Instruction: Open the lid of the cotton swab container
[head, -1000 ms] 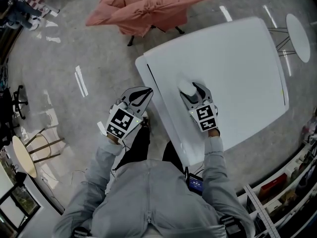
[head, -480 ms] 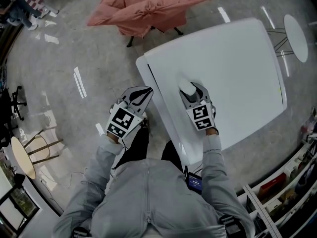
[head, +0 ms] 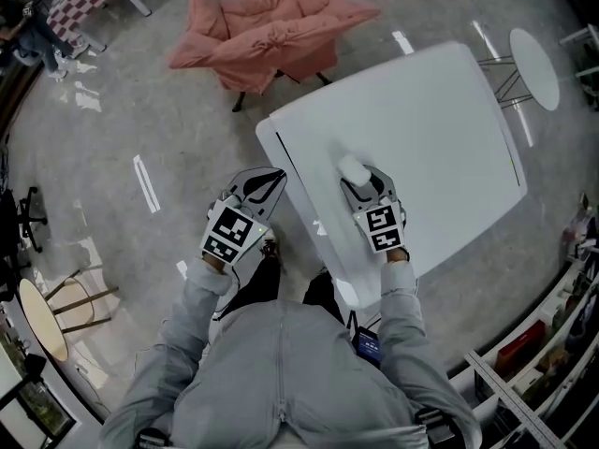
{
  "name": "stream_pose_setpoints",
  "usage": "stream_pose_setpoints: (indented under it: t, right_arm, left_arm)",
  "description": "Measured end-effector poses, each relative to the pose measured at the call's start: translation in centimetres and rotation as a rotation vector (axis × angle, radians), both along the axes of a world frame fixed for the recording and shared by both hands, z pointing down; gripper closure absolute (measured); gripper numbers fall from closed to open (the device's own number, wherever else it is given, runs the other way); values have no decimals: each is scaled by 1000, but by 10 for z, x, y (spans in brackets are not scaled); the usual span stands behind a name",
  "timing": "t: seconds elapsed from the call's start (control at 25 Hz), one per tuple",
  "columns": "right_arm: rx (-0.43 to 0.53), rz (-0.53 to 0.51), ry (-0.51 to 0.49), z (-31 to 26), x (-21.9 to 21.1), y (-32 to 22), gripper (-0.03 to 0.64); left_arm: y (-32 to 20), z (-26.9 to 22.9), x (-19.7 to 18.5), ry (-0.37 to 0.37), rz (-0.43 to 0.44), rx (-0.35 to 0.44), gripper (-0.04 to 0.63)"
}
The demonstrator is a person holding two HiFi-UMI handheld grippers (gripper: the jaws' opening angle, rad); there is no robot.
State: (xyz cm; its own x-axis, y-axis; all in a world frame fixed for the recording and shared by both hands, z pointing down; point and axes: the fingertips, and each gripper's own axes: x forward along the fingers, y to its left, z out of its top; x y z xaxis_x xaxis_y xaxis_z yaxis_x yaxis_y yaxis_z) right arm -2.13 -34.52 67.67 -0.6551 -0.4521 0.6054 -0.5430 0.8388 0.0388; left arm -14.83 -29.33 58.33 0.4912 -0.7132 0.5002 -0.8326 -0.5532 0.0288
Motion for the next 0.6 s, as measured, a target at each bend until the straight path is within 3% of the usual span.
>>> stream_pose_setpoints:
  t: [0.24,0.6]
  right_arm:
    - [-7,70,-70,-45,17,27,374]
    - [98,149,-117,-142,51,76,377]
  left_arm:
    - [14,-34,2,12,1,72,571]
    - [34,-98,16,50,15,196,571]
